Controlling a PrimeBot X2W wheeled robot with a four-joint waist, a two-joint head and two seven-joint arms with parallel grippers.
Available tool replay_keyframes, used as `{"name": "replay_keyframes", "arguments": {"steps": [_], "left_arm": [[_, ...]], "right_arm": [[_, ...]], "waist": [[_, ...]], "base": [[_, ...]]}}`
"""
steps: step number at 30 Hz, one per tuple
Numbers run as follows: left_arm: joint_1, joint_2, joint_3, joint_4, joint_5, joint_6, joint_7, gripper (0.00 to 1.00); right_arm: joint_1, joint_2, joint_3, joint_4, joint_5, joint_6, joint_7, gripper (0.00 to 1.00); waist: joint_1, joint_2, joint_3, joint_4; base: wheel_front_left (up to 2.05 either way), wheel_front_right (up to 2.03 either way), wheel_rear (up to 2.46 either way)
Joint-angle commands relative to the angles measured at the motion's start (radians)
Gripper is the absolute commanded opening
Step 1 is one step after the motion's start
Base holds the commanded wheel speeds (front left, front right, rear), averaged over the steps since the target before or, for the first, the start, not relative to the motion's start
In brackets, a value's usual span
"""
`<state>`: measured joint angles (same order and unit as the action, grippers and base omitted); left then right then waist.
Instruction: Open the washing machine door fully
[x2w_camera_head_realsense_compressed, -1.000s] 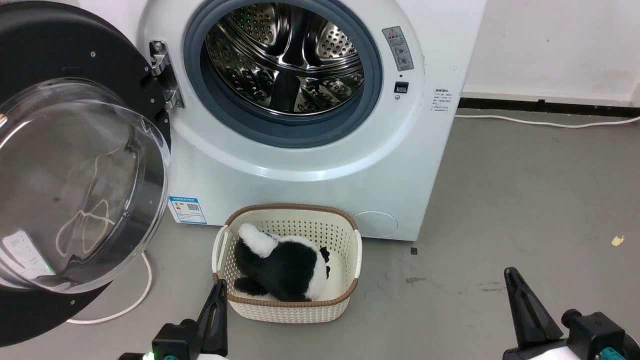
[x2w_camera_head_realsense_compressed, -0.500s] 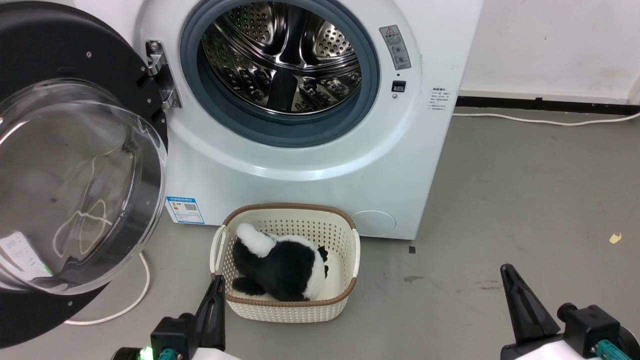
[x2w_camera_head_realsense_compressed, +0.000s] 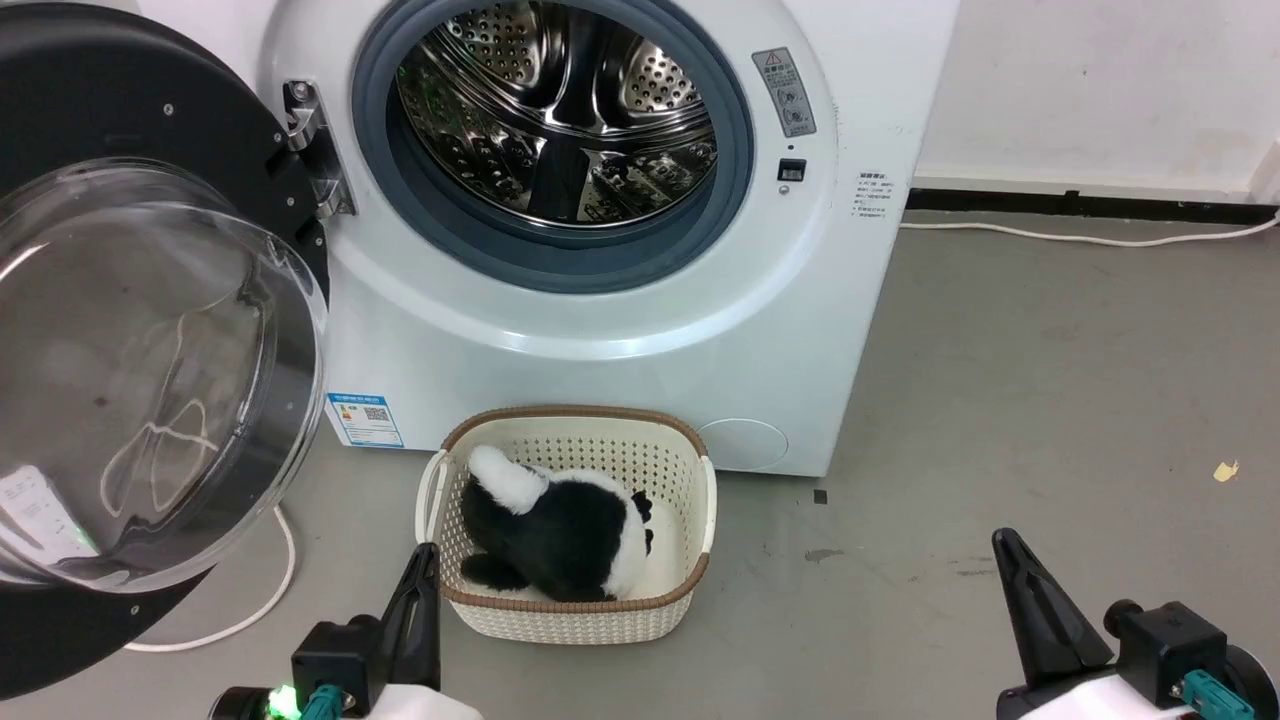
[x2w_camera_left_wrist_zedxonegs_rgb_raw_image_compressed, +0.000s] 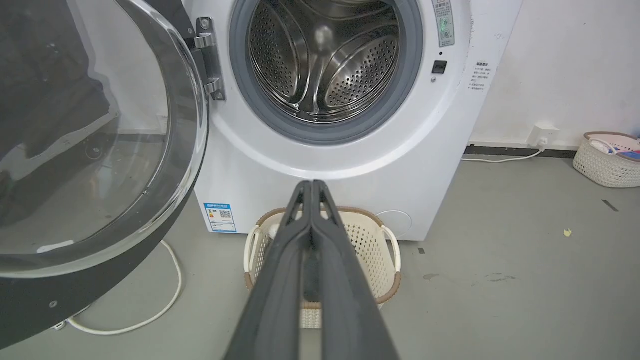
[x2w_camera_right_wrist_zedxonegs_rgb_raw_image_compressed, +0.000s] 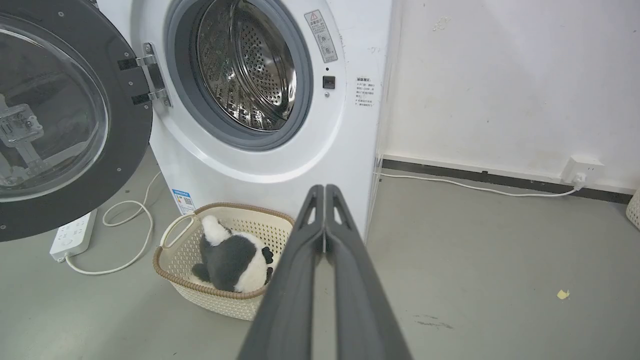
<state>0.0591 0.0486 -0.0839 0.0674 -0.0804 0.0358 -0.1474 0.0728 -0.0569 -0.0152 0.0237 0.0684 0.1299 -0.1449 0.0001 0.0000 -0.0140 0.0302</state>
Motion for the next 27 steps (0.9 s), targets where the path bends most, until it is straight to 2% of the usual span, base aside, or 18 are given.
{"name": "replay_keyframes", "arguments": {"steps": [1,27], "left_arm": [[-0.017,0.001,0.005,-0.008,0.011,-0.004,0.008,0.00],[-0.034,0.001,0.037,-0.032,0.040,-0.017,0.065,0.00]], "right_arm": [[-0.019,0.003,0.002,-0.006,-0.011,0.000,0.005,0.00],[-0.041,0.004,0.007,-0.013,-0.034,0.001,0.062,0.00]], "waist": [[-0.0001,0.0000,0.000,-0.001],[-0.0001,0.0000,0.006,-0.013]], "base": [[0.00,0.00,0.00],[0.00,0.00,0.00]]}}
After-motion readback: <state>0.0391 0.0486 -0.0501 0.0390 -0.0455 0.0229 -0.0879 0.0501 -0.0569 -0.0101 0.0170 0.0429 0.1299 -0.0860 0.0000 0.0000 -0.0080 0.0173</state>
